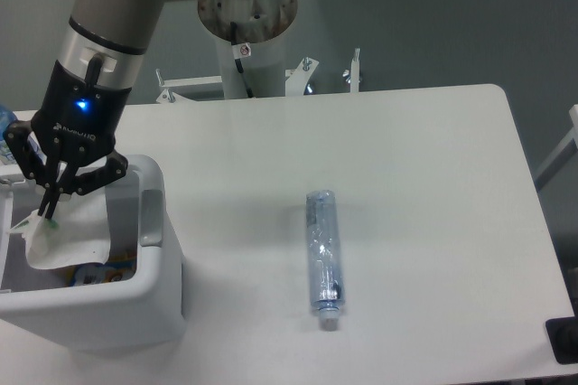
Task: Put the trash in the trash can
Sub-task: 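Carry the tissue over the white bin and lower it inside, then open the gripper to drop the tissue and move toward the bottle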
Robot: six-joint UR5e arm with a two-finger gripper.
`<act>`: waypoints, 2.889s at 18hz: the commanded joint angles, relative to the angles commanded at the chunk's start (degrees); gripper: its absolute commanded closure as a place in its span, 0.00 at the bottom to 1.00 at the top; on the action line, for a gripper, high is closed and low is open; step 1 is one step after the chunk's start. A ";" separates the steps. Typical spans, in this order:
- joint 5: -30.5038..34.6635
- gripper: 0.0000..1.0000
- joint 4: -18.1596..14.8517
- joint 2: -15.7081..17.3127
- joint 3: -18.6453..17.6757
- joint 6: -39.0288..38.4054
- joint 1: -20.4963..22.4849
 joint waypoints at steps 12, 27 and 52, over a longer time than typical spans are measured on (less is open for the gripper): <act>0.27 0.90 0.09 -0.26 -2.90 3.51 -0.79; 3.34 0.00 0.35 0.09 0.26 6.42 2.19; 11.51 0.00 0.26 1.85 -0.79 21.00 28.74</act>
